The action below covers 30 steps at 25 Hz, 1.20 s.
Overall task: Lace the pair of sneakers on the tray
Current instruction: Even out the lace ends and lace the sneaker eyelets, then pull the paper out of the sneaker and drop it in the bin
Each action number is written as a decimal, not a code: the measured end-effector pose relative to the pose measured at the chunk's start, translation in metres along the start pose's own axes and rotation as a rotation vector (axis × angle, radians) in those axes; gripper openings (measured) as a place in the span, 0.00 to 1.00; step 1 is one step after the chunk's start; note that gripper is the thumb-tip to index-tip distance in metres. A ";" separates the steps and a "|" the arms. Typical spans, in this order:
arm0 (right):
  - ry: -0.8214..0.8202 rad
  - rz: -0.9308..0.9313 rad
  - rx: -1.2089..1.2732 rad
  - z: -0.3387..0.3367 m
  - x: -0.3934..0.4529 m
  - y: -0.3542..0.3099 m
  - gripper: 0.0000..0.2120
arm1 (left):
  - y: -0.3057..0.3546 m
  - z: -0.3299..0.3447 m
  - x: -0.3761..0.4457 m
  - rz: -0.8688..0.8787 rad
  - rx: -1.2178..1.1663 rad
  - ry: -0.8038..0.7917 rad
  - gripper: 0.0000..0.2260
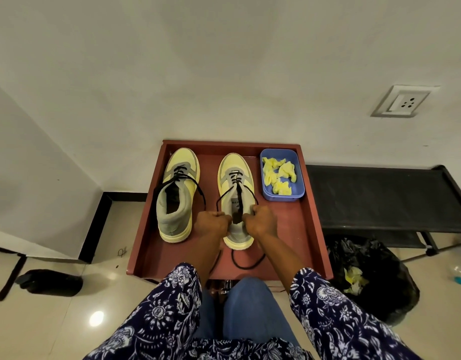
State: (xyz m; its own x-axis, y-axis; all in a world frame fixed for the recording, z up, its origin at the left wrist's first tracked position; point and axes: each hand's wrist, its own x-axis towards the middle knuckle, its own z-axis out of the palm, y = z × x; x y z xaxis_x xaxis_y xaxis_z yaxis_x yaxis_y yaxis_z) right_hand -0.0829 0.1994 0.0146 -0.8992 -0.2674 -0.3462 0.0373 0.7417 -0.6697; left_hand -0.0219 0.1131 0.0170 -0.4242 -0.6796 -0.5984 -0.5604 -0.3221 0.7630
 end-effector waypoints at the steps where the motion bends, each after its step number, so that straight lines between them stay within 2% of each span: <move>1: -0.011 -0.009 -0.003 0.001 -0.003 -0.002 0.07 | 0.000 -0.004 -0.002 0.003 0.000 0.011 0.09; 4: -0.031 -0.026 0.001 0.007 -0.013 -0.007 0.11 | -0.002 -0.016 -0.005 0.008 -0.005 0.026 0.10; 7: -0.037 -0.040 0.001 0.013 -0.020 -0.009 0.10 | -0.008 -0.024 -0.003 -0.006 -0.022 0.037 0.10; 11: -0.016 -0.033 -0.011 0.017 -0.023 -0.007 0.17 | -0.012 -0.025 -0.004 -0.019 -0.058 0.023 0.04; 14: -0.018 -0.029 -0.020 0.016 -0.024 -0.008 0.19 | -0.016 -0.022 0.001 -0.037 -0.087 0.038 0.07; 17: -0.019 -0.044 -0.033 0.018 -0.023 -0.006 0.17 | -0.030 -0.014 0.018 -0.032 -0.062 0.069 0.10; 23: -0.014 -0.071 -0.033 0.023 -0.022 -0.002 0.06 | -0.023 -0.015 0.007 -0.003 0.026 0.108 0.10; 27: -0.014 -0.073 -0.006 0.022 -0.022 -0.002 0.05 | -0.022 -0.015 0.007 -0.009 0.049 0.108 0.10; 30: -0.018 -0.030 0.028 0.019 -0.022 -0.003 0.12 | -0.013 -0.016 -0.003 0.041 0.121 0.120 0.13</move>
State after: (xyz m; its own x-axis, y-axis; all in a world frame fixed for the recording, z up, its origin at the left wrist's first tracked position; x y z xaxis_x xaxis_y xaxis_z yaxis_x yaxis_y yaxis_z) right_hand -0.0546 0.1917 0.0117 -0.8923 -0.3003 -0.3372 0.0231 0.7155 -0.6983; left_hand -0.0023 0.1092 0.0131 -0.3648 -0.7668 -0.5282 -0.6290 -0.2153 0.7470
